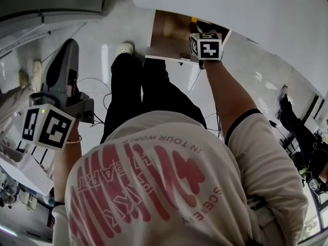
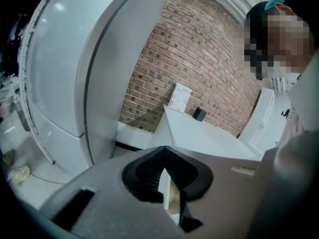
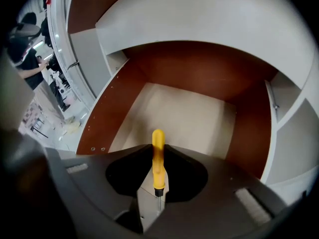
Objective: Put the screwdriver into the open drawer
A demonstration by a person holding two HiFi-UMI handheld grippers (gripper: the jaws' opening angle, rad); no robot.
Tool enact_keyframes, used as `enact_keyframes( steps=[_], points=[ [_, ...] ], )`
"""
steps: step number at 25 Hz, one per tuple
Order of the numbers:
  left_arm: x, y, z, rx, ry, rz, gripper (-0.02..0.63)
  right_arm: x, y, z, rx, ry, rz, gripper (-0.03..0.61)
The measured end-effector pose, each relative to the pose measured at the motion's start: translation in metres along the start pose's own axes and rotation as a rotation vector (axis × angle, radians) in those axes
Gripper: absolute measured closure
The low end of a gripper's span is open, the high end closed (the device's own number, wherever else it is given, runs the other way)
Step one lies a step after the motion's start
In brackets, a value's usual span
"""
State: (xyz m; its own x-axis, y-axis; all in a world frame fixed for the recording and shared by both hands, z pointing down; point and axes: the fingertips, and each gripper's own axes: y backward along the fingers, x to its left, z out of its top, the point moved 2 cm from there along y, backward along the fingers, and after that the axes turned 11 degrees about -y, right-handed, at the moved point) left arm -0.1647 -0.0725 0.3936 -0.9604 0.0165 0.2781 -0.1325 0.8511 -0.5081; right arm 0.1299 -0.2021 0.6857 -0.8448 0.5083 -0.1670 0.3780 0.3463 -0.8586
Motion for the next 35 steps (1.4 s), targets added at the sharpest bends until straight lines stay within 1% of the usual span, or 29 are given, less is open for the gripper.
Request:
enact_keyframes(
  steps=[3,8,13,18,26,35],
  points=[
    [0.006,0.000,-0.003,0.001,0.030,0.016,0.607,0.006,-0.005,0.000,0.031,0.051,0.009,0.491],
    [0.010,-0.002,-0.003,0.015,0.031,0.021,0.607,0.014,-0.013,0.004,0.078,0.089,0.017,0.488],
    [0.006,-0.001,-0.003,0.003,0.046,0.036,0.607,0.018,-0.019,-0.004,0.114,0.150,0.036,0.488],
    [0.006,-0.002,-0.006,0.006,0.050,0.037,0.607,0.029,-0.026,-0.008,0.153,0.163,0.046,0.483],
    [0.010,0.001,-0.009,0.006,0.073,0.048,0.607,0.037,-0.031,-0.014,0.176,0.176,0.050,0.482],
    [0.015,0.002,-0.016,0.012,0.095,0.059,0.607,0.043,-0.036,-0.021,0.204,0.224,0.056,0.479]
  ],
)
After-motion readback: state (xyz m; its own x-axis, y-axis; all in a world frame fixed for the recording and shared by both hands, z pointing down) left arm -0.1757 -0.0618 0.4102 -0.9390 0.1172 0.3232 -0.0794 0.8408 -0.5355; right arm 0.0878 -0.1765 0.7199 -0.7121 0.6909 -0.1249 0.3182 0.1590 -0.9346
